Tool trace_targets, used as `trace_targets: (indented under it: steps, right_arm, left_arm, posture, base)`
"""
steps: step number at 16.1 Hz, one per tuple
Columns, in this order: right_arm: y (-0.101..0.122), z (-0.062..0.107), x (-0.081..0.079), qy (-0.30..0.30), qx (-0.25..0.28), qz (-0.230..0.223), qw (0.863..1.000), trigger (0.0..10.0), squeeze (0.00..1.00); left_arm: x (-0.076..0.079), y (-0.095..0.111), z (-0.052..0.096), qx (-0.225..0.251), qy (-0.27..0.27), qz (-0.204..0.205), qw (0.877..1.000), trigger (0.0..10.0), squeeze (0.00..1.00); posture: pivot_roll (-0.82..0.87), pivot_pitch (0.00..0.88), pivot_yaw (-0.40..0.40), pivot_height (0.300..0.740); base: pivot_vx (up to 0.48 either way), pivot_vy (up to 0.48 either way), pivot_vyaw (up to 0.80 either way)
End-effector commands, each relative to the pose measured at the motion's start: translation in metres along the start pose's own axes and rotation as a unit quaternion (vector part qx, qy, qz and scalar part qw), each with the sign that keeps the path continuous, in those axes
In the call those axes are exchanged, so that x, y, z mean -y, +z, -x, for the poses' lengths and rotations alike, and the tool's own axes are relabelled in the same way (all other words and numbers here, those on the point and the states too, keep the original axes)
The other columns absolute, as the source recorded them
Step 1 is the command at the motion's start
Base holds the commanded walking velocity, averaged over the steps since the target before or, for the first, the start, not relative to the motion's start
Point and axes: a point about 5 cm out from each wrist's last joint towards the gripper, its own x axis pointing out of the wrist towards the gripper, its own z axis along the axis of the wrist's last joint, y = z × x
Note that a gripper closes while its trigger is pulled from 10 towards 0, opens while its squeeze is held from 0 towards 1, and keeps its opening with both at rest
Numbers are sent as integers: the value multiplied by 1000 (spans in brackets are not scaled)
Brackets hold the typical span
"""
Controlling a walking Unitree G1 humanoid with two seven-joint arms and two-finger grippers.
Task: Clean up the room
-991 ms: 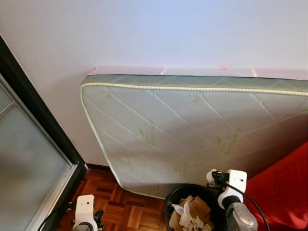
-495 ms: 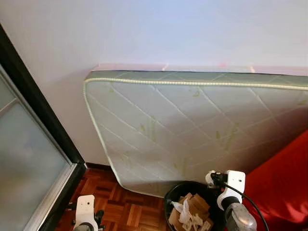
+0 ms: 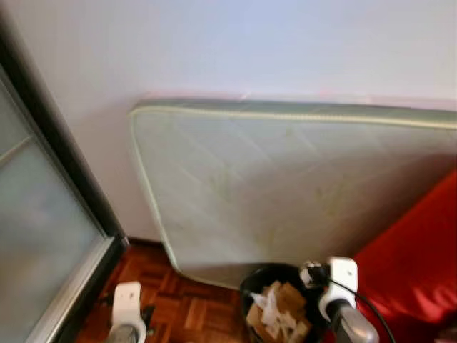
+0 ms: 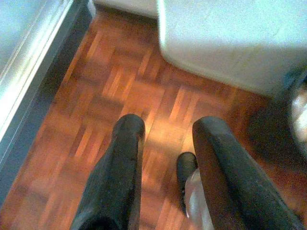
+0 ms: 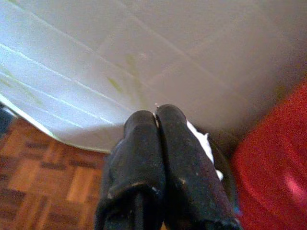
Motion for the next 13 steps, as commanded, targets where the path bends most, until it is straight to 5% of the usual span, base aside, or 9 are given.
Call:
trace_targets:
  steps: [1, 13]
  right_arm:
    - [-1, 0, -3, 5, -4, 1, 1000, 10000, 0]
    - [-4, -3, -10, 23, -29, 10, 999, 10000, 0]
  left_arm:
    - [-2, 5, -1, 5, 7, 6, 1000, 10000, 0]
    - [-4, 7, -2, 9, 12, 9, 1000, 10000, 0]
  posture:
    - [37, 0, 46, 656]
    - [75, 0, 23, 656]
  base:
    - [0, 0, 0]
    - [0, 0, 0]
